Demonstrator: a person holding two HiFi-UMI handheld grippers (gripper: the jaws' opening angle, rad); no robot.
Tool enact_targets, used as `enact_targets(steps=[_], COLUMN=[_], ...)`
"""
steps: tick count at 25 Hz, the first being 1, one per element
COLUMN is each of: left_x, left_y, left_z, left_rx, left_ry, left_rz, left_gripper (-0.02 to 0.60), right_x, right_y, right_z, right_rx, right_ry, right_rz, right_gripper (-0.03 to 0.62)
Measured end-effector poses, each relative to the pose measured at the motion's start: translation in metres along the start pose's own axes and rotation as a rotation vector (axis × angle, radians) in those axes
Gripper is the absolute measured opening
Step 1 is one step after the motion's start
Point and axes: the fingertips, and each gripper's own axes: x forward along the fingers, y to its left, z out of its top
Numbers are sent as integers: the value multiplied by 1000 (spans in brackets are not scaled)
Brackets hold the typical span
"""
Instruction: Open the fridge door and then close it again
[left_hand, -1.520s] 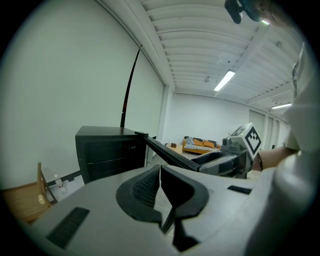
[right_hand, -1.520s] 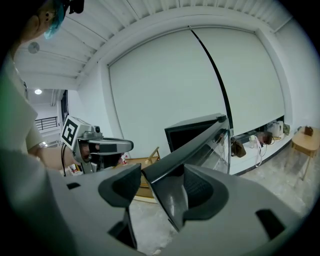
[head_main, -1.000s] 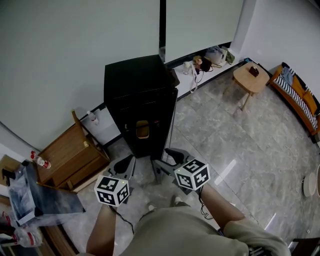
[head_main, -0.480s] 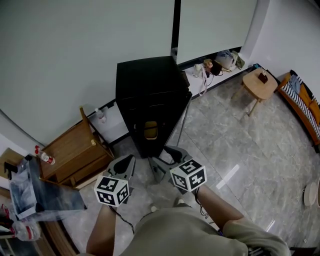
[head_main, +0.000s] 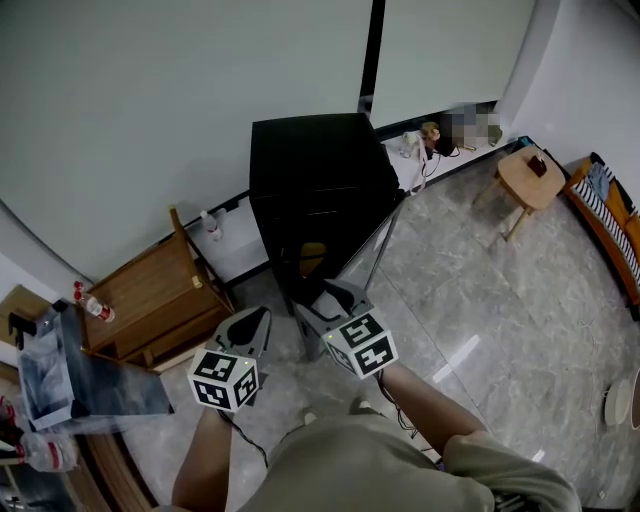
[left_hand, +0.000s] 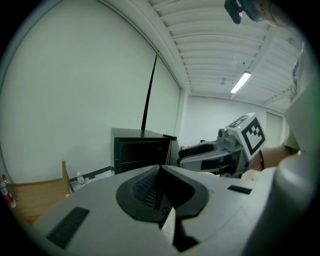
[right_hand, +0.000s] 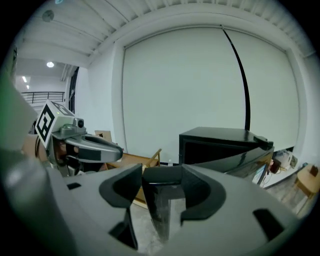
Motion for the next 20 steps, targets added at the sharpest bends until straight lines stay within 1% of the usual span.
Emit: enact_targets(steps=[2,4,7,11,20], left_x=[-1,-3,-7,-6,2], left_y=[7,15,27,38,59], left_z=[0,0,1,4,28], left_rx=[-4,-7,-9,-11,-7], left_ry=[0,1,-1,-10,-56], left_rz=[9,17,32,47,65], left_gripper=[11,11,11,11,11], right_x=[9,19,35,50,84], right_y=[-5,-13,-19,-22,-28], right_z=[7,12,14,18,30], right_rx=[-19,-5,0,6,15], right_ry=[-11,-14,13,9,27], right_rz=[-21,-35,-35,-36,-52], right_gripper=[233,233,233,232,222])
